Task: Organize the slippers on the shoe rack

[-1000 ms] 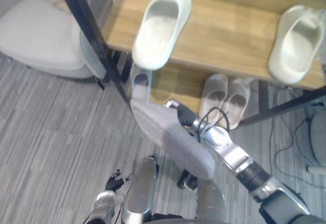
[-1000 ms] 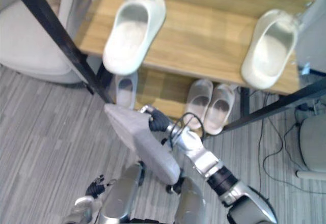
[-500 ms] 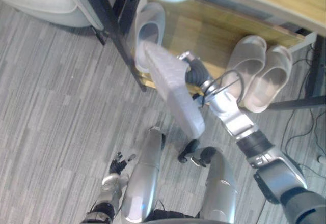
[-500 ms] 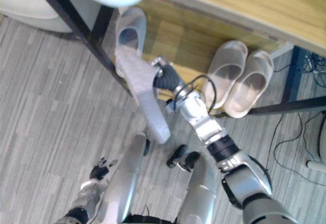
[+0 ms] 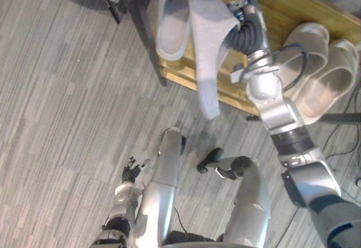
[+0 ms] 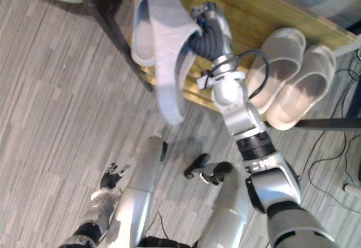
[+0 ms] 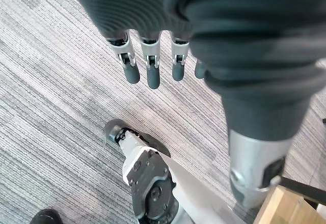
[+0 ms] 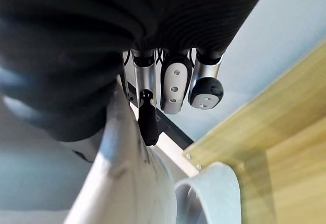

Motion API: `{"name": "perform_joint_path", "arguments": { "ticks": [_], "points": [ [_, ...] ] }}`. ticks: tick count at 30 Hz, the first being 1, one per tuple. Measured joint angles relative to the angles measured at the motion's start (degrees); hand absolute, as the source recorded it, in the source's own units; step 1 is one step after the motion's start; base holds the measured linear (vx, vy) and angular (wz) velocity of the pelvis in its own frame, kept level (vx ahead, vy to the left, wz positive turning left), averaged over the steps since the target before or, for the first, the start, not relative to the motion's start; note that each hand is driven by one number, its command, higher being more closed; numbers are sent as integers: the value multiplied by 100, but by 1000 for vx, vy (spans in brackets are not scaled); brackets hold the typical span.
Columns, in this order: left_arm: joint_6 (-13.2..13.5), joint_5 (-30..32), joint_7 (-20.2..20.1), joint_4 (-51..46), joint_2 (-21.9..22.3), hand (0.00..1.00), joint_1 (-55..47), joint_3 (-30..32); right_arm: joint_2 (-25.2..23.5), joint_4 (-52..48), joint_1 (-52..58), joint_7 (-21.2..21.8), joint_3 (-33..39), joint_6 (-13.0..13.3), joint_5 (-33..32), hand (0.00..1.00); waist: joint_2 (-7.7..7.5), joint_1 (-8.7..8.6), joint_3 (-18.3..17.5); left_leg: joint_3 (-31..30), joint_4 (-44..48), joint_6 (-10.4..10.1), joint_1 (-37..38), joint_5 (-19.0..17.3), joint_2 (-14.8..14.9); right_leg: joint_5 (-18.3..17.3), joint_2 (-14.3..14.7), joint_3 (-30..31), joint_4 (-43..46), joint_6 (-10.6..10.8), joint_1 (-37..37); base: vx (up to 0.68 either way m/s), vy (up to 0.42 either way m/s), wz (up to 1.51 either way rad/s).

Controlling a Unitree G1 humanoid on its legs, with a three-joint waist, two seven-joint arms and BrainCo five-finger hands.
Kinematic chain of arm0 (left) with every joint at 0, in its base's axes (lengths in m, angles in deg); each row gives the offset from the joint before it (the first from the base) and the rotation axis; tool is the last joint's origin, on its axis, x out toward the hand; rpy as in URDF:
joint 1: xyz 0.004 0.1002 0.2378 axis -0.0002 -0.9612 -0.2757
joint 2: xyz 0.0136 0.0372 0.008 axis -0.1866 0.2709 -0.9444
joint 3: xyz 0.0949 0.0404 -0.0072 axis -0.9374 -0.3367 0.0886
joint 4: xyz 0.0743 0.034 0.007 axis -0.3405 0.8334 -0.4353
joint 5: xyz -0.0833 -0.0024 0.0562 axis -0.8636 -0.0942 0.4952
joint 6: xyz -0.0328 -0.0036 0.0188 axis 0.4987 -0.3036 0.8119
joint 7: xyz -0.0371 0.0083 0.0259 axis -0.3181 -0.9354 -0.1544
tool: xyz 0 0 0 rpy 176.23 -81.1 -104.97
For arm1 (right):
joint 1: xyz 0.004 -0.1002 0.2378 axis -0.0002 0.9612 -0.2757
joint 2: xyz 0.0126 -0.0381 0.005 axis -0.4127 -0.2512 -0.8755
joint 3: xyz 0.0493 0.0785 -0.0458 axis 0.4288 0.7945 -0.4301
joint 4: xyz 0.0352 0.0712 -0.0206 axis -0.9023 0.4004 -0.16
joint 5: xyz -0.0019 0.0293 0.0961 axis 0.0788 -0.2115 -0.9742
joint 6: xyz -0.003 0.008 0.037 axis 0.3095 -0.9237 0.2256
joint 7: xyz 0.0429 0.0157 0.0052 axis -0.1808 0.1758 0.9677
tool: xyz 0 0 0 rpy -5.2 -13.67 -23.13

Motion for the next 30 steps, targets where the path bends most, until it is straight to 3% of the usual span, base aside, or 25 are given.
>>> {"name": "perform_joint_path", "arguments": {
  "ticks": [12, 17, 23, 24, 30],
  "points": [
    [12, -2, 171, -117, 27, 0, 85, 1, -24, 1375, -560, -535, 632, -864, 1129, 100, -5, 53, -3, -17, 76, -56, -303, 34, -10, -71, -73, -32, 157, -27, -278, -5, -4, 2],
    [43, -2, 183, -115, 34, 0, 103, 0, -18, 2061, -930, -605, 656, -1044, 1388, 100, -11, 74, -6, -68, 66, -109, -377, 64, -17, -80, -81, -81, 190, -89, -343, -3, -9, 3],
    [75, -5, 284, -11, 23, 0, 186, -5, -17, 2625, -1323, -690, 461, -1083, 1611, 100, -25, 83, -14, -50, 19, -147, -421, 96, -1, -104, -80, -58, 186, -43, -435, -17, 1, -2],
    [74, -5, 285, 23, 20, 0, 216, -11, -22, 2691, -1383, -730, 413, -1081, 1611, 0, -29, 83, -16, -50, 4, -151, -422, 105, -1, -103, -80, -62, 178, -44, -439, -36, 1, 1],
    [81, -18, 293, 121, -31, 0, 358, -128, -242, 3121, -1741, -867, 381, -1097, 1529, 0, -135, 95, -103, -80, -124, -209, -495, 192, 0, -74, -68, -102, 130, -98, -529, -7, -2, 2]
  ]
}}
